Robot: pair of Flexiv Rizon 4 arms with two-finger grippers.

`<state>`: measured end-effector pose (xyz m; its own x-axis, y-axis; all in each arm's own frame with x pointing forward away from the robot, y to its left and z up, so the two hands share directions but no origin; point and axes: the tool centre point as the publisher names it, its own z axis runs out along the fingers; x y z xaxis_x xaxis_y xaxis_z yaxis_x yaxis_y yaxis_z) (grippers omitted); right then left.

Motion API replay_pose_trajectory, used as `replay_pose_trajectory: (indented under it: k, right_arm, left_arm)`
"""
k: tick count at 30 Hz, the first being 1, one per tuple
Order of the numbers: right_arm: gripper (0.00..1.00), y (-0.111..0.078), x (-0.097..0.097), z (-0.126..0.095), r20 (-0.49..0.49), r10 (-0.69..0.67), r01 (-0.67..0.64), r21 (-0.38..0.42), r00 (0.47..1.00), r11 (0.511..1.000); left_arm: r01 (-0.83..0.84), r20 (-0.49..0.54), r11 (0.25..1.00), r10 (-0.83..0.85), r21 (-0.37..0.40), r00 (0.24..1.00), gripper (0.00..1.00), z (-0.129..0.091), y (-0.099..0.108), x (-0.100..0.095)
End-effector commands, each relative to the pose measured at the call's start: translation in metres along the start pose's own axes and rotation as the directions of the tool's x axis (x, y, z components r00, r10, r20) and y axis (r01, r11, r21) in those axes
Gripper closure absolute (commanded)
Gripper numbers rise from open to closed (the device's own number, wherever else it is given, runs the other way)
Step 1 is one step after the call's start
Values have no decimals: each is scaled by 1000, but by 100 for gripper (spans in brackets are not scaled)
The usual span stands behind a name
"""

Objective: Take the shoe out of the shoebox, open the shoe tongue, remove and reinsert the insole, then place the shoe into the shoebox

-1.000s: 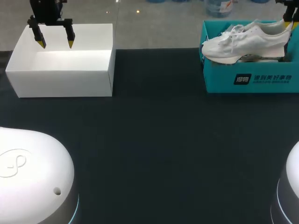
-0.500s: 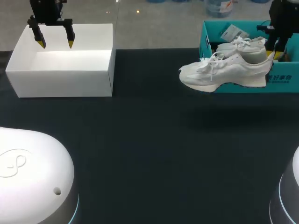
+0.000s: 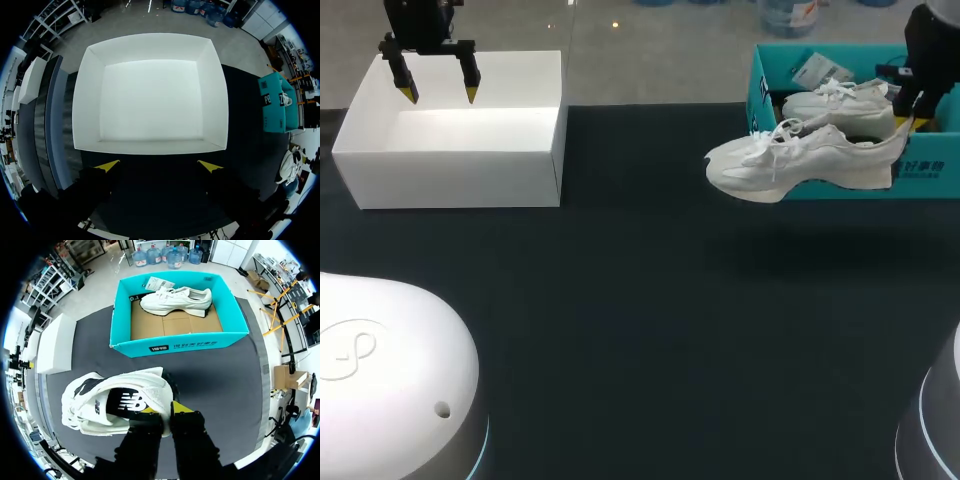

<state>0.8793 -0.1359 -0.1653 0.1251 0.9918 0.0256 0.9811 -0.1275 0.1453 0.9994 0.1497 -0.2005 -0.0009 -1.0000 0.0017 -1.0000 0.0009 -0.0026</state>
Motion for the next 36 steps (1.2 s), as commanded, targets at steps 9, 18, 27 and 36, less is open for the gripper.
replay_pose_trajectory:
  k: [9,18,27,36]
  right_arm:
    - [100,-29,23,12,-11,-24,24,16,1000,1000]
    - [100,-90,71,24,-23,-37,38,34,999,999]
    - [100,-137,117,42,-53,-33,38,83,998,996]
    - [100,-151,126,51,-81,-18,28,126,997,992]
  left_arm:
    - [0,1,1000,0,-2,1000,0,0,0,0]
    - [0,1,1000,0,-2,1000,0,0,0,0]
    - [0,1,1000,0,-2,1000,0,0,0,0]
    - [0,1,1000,0,-2,1000,0,0,0,0]
